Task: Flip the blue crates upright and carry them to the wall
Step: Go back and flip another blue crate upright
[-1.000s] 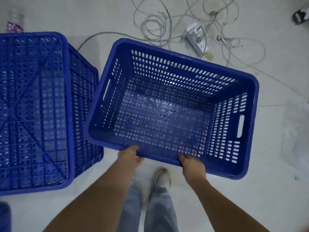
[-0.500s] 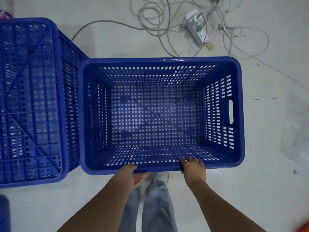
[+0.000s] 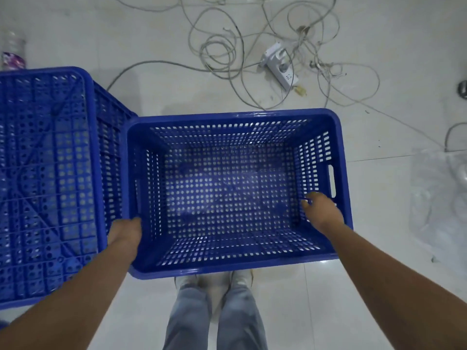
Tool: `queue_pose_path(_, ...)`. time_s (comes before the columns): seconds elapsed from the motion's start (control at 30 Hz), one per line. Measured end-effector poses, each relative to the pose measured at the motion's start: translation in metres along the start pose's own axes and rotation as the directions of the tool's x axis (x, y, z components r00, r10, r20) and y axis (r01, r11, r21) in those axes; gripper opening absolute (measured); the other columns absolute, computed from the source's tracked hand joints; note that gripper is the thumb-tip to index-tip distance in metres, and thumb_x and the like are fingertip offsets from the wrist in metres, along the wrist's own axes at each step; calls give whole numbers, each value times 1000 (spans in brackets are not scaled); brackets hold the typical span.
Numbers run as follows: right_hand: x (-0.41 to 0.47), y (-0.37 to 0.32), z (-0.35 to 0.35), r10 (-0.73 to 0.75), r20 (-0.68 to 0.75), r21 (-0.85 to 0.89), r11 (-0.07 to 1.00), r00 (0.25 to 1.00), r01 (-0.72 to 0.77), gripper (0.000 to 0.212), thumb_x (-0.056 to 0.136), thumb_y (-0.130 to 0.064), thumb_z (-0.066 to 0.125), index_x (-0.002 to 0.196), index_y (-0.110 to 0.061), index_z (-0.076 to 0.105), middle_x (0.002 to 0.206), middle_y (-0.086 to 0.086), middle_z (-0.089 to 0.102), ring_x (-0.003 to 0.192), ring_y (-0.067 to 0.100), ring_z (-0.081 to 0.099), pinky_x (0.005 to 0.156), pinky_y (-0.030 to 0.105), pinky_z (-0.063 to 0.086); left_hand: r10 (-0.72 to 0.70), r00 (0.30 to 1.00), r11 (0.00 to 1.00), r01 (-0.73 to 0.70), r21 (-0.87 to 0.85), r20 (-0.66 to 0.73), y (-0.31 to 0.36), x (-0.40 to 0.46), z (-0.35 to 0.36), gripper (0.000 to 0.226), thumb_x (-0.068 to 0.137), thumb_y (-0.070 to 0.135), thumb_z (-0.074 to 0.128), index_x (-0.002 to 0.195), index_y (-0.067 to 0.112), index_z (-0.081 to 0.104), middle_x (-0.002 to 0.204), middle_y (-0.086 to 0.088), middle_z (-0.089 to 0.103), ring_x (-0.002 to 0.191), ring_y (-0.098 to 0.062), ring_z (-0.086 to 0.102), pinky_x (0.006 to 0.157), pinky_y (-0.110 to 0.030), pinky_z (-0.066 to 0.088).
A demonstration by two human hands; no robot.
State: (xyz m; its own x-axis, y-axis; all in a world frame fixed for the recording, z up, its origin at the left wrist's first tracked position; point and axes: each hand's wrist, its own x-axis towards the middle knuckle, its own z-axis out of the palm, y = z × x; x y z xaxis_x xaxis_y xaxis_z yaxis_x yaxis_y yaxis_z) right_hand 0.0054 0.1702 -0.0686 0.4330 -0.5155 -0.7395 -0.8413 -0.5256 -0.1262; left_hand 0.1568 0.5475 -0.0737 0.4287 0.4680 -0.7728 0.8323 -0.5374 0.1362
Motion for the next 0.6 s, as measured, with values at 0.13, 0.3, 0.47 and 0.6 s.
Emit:
queue_pose_path(0.13,14,14,-34,37,-162,-132,990,986,-59,34,97,-22,39,120,-4,56,127,16,54,109,35,55,82,40,46,150,989,987,-150,60,6,31,12,-16,32,96,11,47,65,12,42,59,-5,31,52,-20,27,52,-31,24)
queue_pose_path(0.3,36,38,-32,235,-171,137,968,957,-213,42,90,-25,48,124,0,47,122,21,56,106,40,56,86,45,49,170,983,981,-176,87,68,38,23,-7,64,100,23,46,152,3,16,99,-18,53,66,-23,40,80,-36,34)
queue_pose_path(0.47,62,55,-18,317,-129,364,897,940,-252,52,88,-20,57,133,1,41,126,23,55,99,38,56,79,38,44,111,990,994,-112,8,81,43,41,6,66,99,26,49,152,4,16,157,-13,27,138,-37,33,112,-48,29)
queue_pose_path(0.6,78,56,-21,366,-95,577,778,926,-248,52,85,-7,59,133,0,43,121,21,57,92,32,53,84,42,48,55,986,986,-28,-166,159,44,50,10,48,96,31,53,136,7,45,119,-13,58,97,-35,58,101,-49,42)
